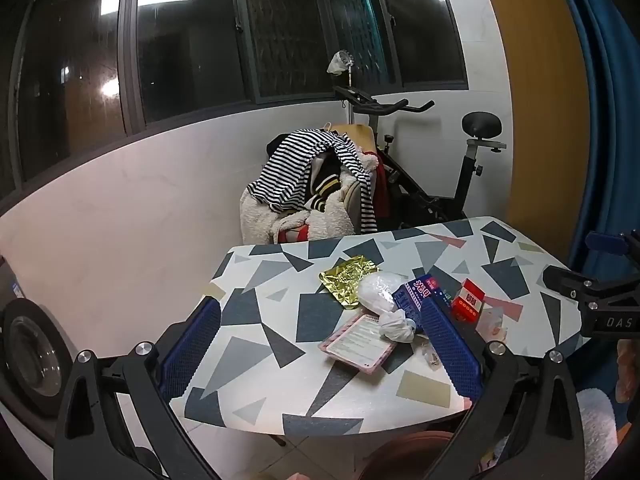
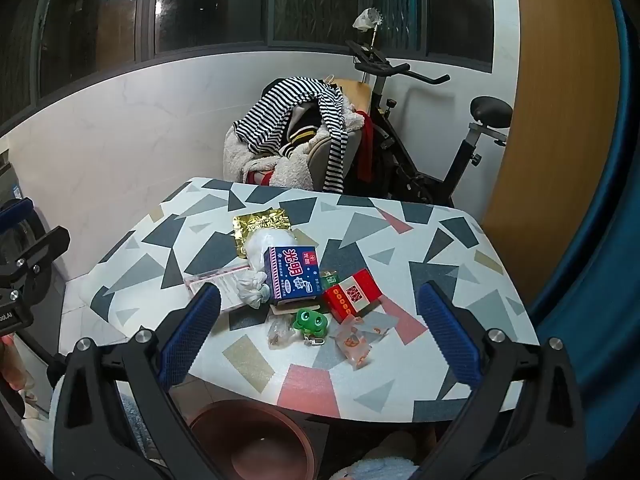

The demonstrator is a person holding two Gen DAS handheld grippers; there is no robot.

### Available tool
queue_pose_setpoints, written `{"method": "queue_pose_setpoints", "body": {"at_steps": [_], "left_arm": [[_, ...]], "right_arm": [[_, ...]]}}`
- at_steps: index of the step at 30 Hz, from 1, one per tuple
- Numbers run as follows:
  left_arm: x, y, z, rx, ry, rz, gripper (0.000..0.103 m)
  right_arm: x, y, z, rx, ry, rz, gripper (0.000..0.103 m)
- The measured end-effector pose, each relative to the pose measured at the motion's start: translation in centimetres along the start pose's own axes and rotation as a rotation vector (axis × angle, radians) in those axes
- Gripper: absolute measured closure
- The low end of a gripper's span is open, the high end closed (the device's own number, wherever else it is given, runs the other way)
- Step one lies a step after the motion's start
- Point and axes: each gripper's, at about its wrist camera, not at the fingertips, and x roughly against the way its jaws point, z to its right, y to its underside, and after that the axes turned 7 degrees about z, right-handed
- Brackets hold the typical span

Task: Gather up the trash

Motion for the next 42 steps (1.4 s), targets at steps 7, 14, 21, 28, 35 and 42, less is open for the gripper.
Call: {"method": "queue_pose_setpoints", "body": {"at_steps": [7,14,21,28,35,42], "left_arm": [[0.0,0.0,-0.4,0.017,0.001,-0.002,0.005],[0.8,0.0,-0.7,0.019,-0.011,0.001,0.005],[0.5,0.4,-0.8,0.022,0.012,-0.007,0.005],[0.6,0.2,-1.0,0.024,0.011,-0.006,0.005],[0.7,0.4,-1.1,0.026,0.010,-0.006,0.005],[0.7,0.4,-1.2,0.025,0.011,-0.006,0.005]], "right_arm": [[0.0,0.0,0.1,0.000,-0.002,0.002,0.006],[0.1,-0.1,0.1,0.005,0.002,0.002,0.006],[0.1,-0.1,0.0,0.010,0.005,0.002,0.006],[0.2,-0.1,0.1,0.012,0.006,0.003,0.006],[0.2,-0.2,0.1,0.014,0.007,0.004,0.006],[0.3,-0.2,0.0,0.018,0.008,0.004,0.006]]}}
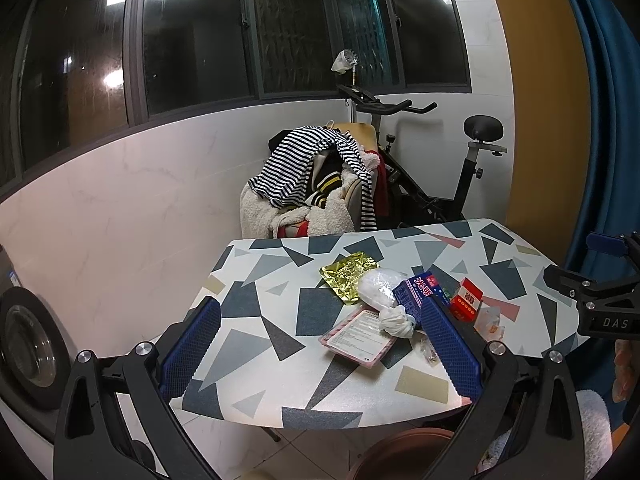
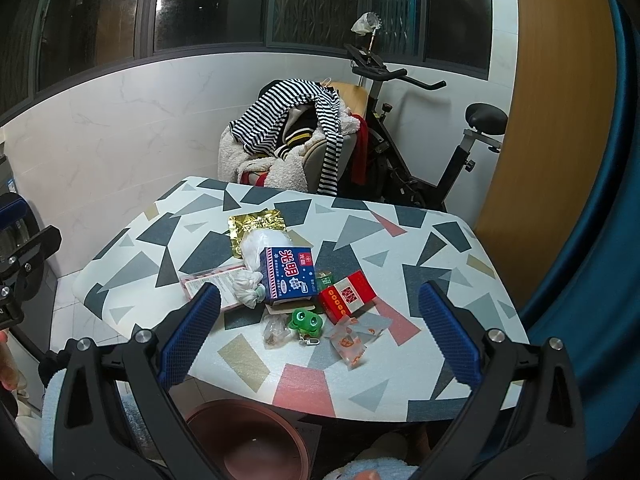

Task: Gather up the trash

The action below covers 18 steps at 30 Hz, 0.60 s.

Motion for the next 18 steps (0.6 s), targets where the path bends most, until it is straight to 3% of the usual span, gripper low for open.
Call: {"method": "queue_pose_setpoints", "body": {"at_steps": [18], "left_arm": [[-0.05,0.17,-0.15,0.004,0.002,-0.001,0.005]], "right_arm": [[-0.10,0.00,0.01,0.004,0.003,0.002,0.006]]}}
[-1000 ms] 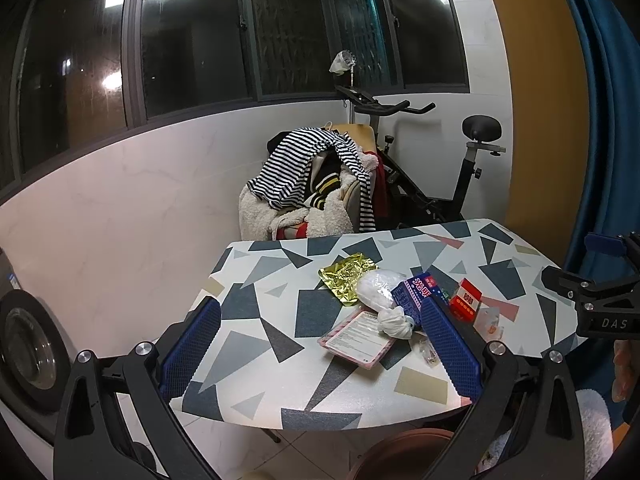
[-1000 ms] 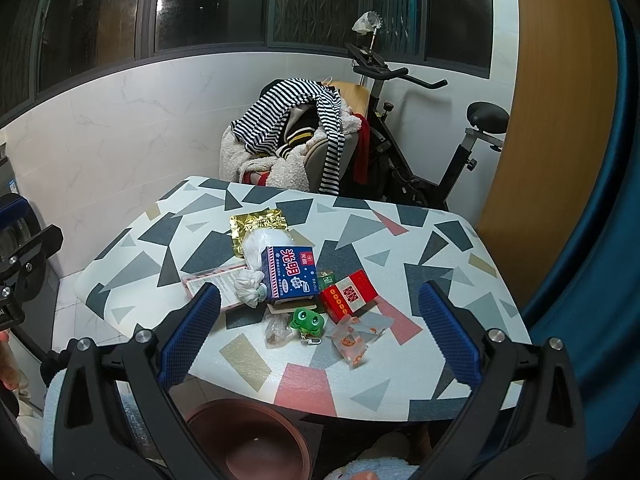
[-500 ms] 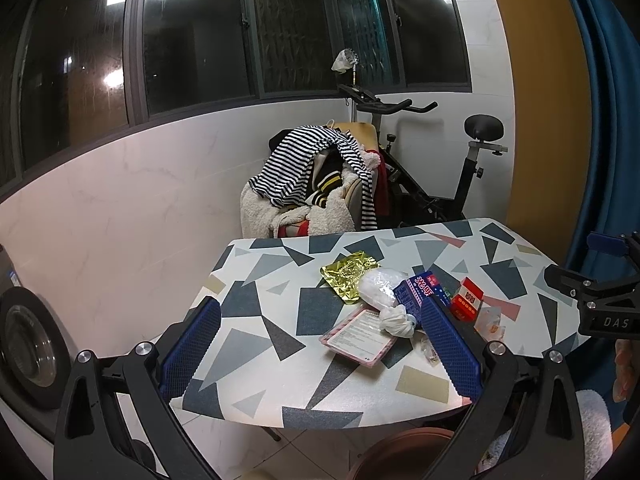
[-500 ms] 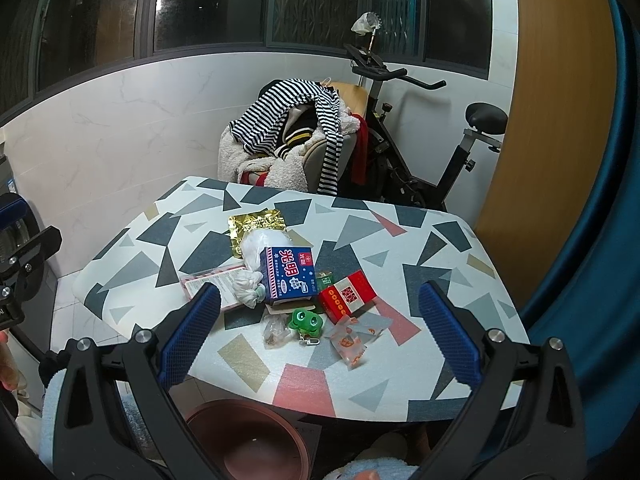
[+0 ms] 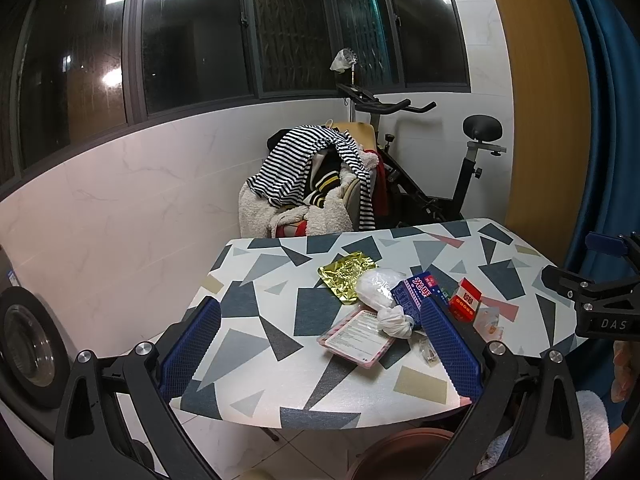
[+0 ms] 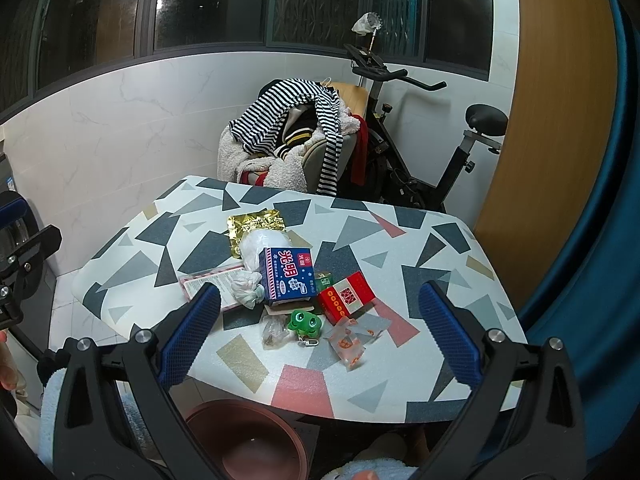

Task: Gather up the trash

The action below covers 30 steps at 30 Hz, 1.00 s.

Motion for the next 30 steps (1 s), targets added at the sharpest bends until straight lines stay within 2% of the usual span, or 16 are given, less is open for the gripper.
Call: {"method": "queue_pose_setpoints", "body": {"at_steps": [22,30], "left_arm": [[0.0,-0.2,0.6,0.000,0.004,-0.002,0.005],[-0.1,0.0,1.1,-0.017,0.044,-0.012,0.005]], "right_arm": [[-0.1,-0.1,-0.1,0.004,0.004,-0.001,0.006],[0.4,-0.3,0.2,-0.003,0.007,-0.010,0.006]]}}
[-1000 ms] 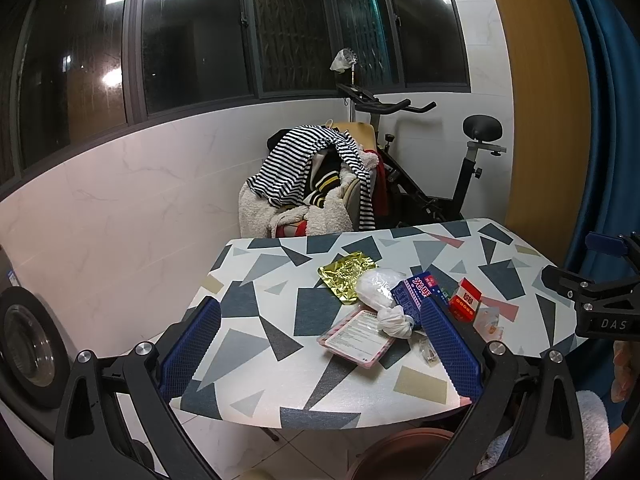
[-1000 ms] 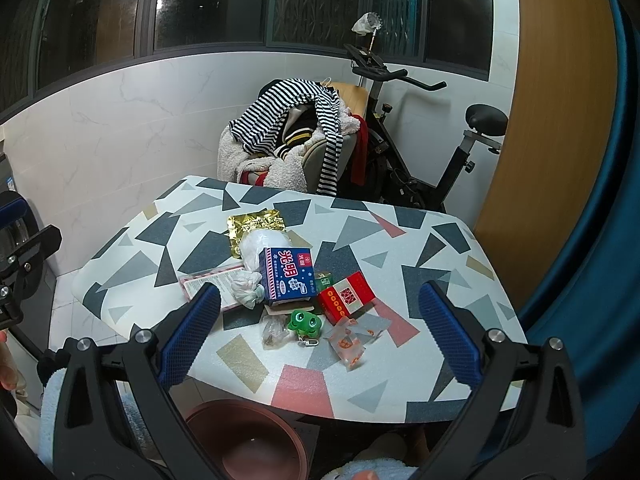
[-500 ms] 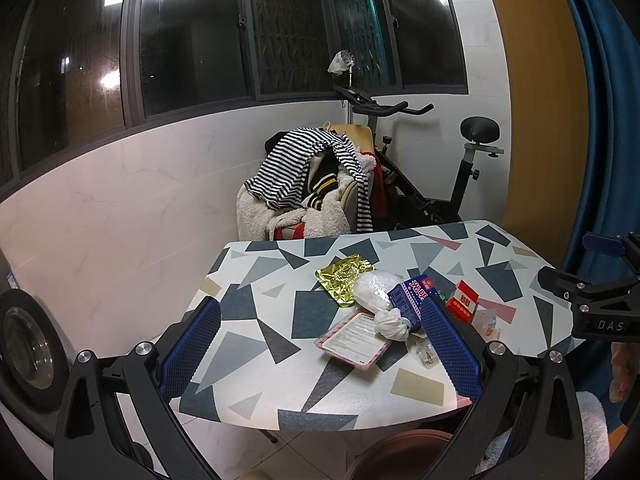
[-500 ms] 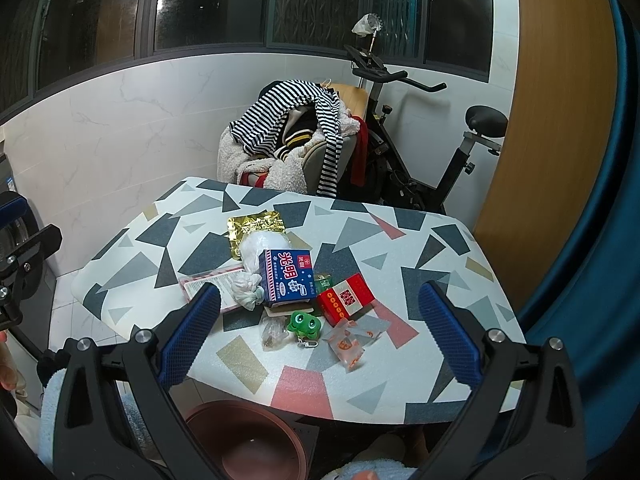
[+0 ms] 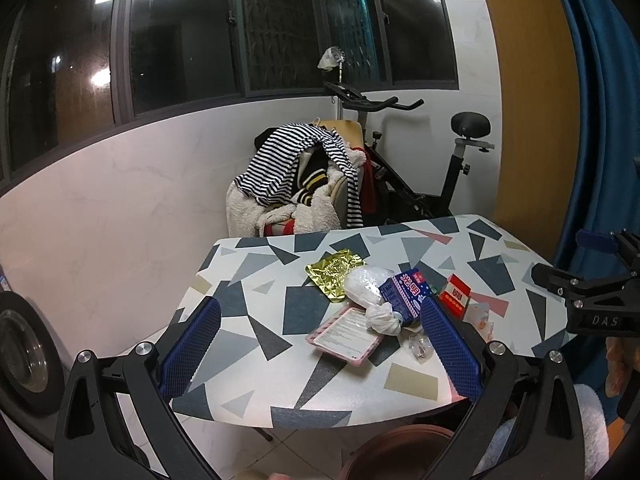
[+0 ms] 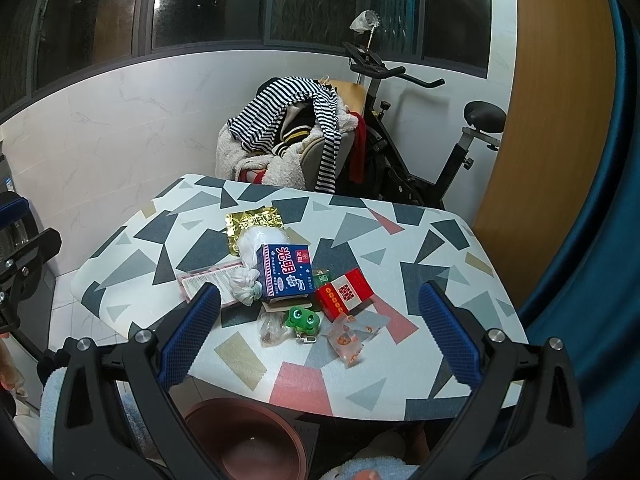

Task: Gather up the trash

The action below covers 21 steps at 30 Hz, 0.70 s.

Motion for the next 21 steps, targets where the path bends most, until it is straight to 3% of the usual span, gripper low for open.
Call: {"method": "queue_pose_setpoints", "body": {"at_steps": [8,14,21], "left_arm": [[-1.8,1.9,-0.3,-0.042,0.021,-0.038,0.005],[-3.8,3.9,-0.8,-0.035,0.040,-0.059,0.005],[-7.1,6.8,-0.7,-0.026,0.046,-0.091,0.005]], "right_arm": [[-1.0,0.9,1.2,-0.007,-0.002,0.002,0.006],[-3.9,4.0,3.2,-0.069,-0.026,-0.035,0.006],[-10.3,9.4,5.3,-0.089,0.018,-0.188,0.006]]}}
